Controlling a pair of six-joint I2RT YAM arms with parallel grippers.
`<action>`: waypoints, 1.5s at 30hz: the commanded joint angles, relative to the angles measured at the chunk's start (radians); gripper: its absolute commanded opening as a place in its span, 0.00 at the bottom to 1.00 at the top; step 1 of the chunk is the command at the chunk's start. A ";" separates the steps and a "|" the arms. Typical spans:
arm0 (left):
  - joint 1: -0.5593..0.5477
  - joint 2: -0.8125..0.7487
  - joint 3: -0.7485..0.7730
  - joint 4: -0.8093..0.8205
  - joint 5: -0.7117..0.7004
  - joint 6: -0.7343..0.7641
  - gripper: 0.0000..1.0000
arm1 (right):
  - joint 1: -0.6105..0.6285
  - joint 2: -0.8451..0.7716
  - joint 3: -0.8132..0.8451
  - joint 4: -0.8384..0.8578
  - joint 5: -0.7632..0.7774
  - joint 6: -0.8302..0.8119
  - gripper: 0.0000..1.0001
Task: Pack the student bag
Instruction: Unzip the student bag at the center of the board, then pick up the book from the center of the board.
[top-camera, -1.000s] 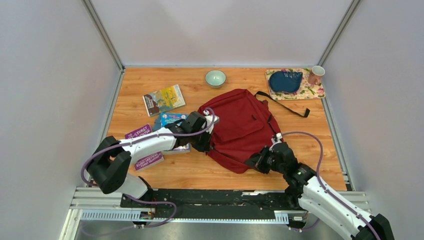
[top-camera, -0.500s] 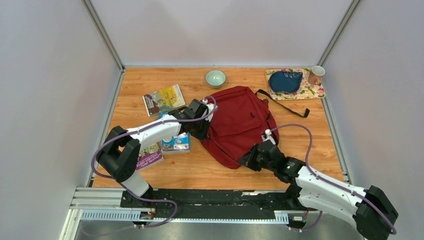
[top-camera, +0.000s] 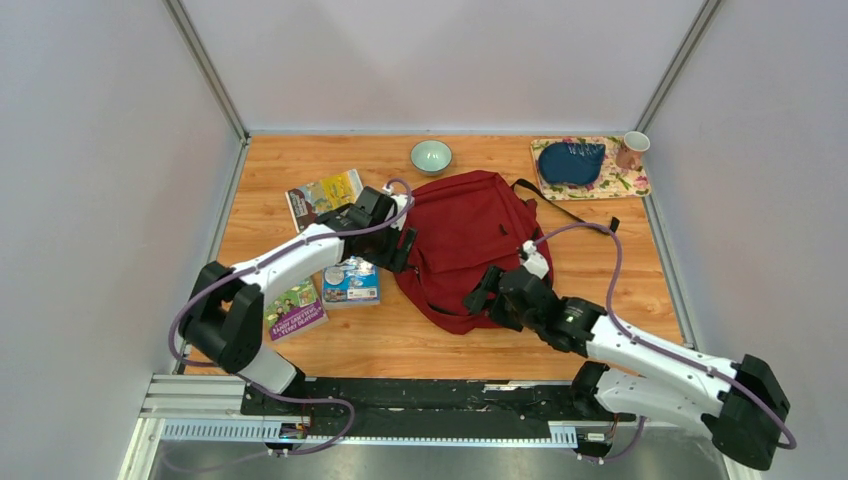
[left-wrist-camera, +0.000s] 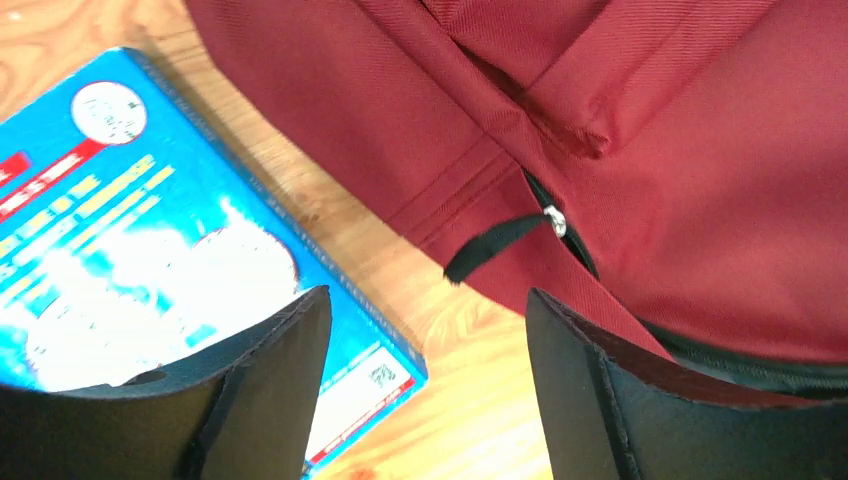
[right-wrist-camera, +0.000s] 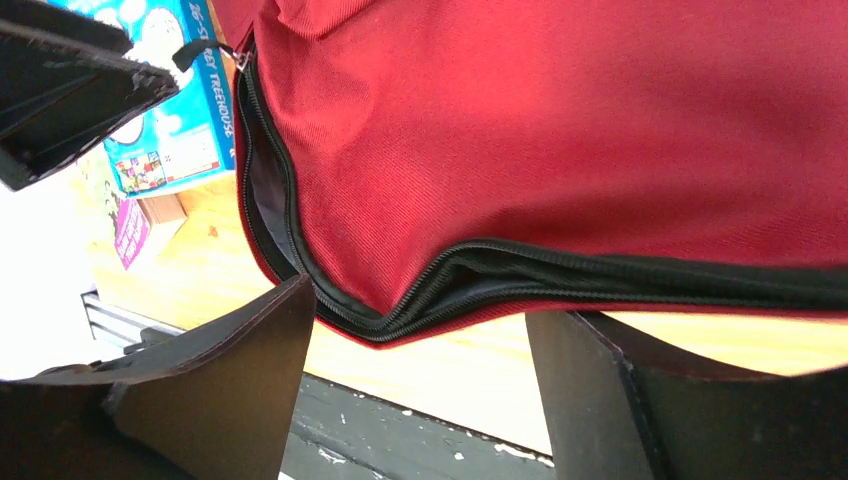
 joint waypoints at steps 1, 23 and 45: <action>0.017 -0.184 -0.038 -0.016 -0.027 -0.011 0.79 | 0.003 -0.147 0.021 -0.124 0.144 -0.064 0.81; 0.431 -0.530 -0.374 0.070 0.121 -0.151 0.82 | 0.000 0.282 0.466 0.059 -0.256 -0.336 0.83; 0.506 -0.467 -0.491 0.211 0.106 -0.181 0.83 | -0.002 0.961 0.877 0.126 -0.439 -0.313 0.81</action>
